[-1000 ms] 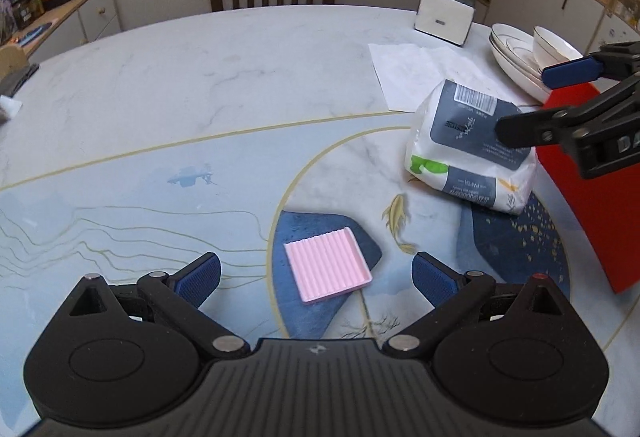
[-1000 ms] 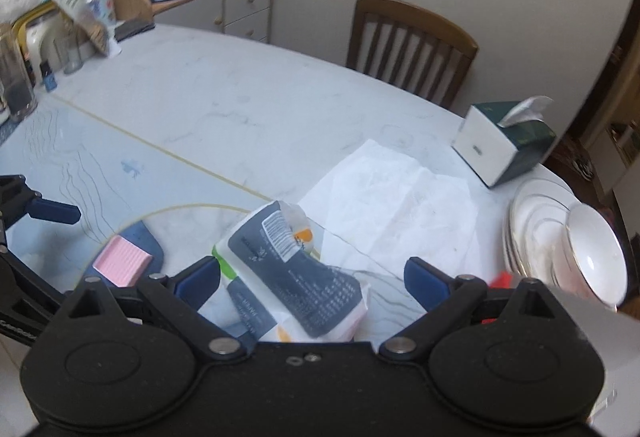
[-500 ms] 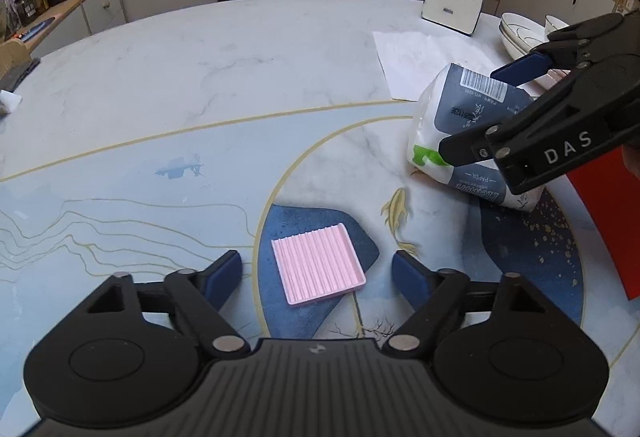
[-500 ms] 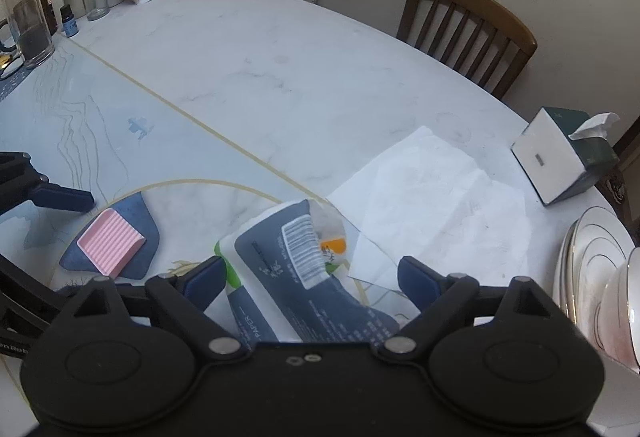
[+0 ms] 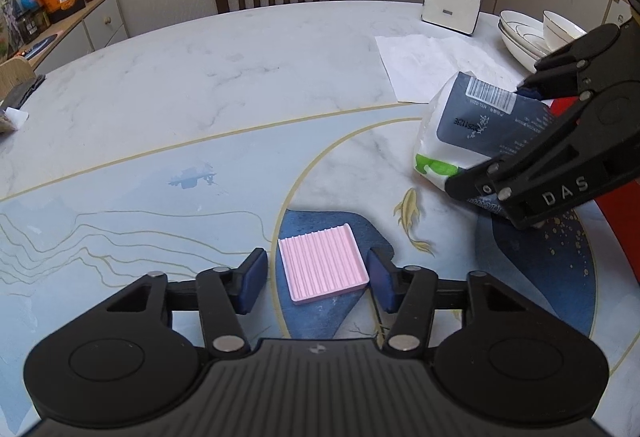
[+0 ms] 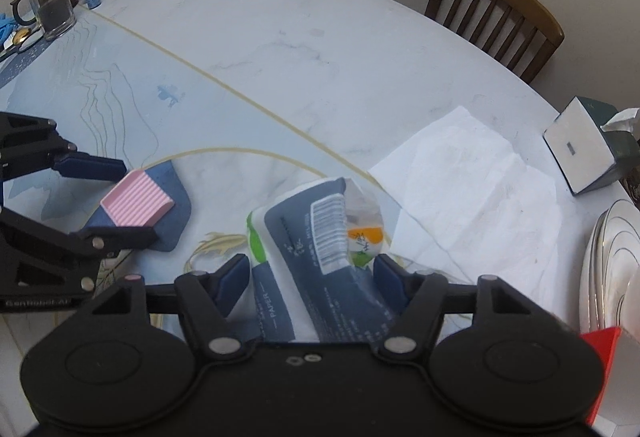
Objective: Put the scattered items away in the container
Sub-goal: 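Grasp the pink sponge with the left tool while the right tool grasps the wet-wipe pack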
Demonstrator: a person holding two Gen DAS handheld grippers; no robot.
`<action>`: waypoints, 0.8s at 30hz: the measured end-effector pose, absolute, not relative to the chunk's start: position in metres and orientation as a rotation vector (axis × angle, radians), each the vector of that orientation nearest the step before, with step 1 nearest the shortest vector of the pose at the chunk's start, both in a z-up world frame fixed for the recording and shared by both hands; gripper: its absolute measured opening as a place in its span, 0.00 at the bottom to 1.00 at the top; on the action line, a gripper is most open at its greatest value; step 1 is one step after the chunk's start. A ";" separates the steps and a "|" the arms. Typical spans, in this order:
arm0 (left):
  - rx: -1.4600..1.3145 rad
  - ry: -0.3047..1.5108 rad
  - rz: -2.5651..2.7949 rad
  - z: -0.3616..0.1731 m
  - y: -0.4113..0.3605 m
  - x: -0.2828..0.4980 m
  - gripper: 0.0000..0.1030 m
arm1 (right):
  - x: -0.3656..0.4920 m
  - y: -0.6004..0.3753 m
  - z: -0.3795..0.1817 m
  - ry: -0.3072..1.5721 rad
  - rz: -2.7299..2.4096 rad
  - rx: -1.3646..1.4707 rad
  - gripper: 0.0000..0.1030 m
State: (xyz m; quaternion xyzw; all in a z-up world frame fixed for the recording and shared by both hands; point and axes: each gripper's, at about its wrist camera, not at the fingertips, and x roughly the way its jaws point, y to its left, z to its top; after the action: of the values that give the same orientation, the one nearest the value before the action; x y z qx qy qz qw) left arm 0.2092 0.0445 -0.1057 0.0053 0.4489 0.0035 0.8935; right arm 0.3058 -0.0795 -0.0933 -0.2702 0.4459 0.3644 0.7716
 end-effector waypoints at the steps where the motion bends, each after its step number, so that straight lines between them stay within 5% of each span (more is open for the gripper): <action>1: 0.011 0.931 0.007 -0.105 0.045 0.209 0.49 | 0.304 -0.080 -0.094 0.970 0.786 -0.589 0.60; 6: 0.013 0.928 0.006 -0.105 0.049 0.208 0.41 | 0.296 -0.084 -0.094 0.982 0.760 -0.576 0.55; 24: 0.026 0.939 -0.030 -0.102 0.049 0.194 0.40 | 0.265 -0.103 -0.081 1.004 0.666 -0.454 0.20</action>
State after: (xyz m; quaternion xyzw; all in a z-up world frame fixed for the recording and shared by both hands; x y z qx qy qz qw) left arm 0.1945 0.0488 -0.1024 0.0125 0.4523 -0.0143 0.8916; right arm 0.2646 -0.1026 -0.0813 -0.2115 0.4681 0.3106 0.7998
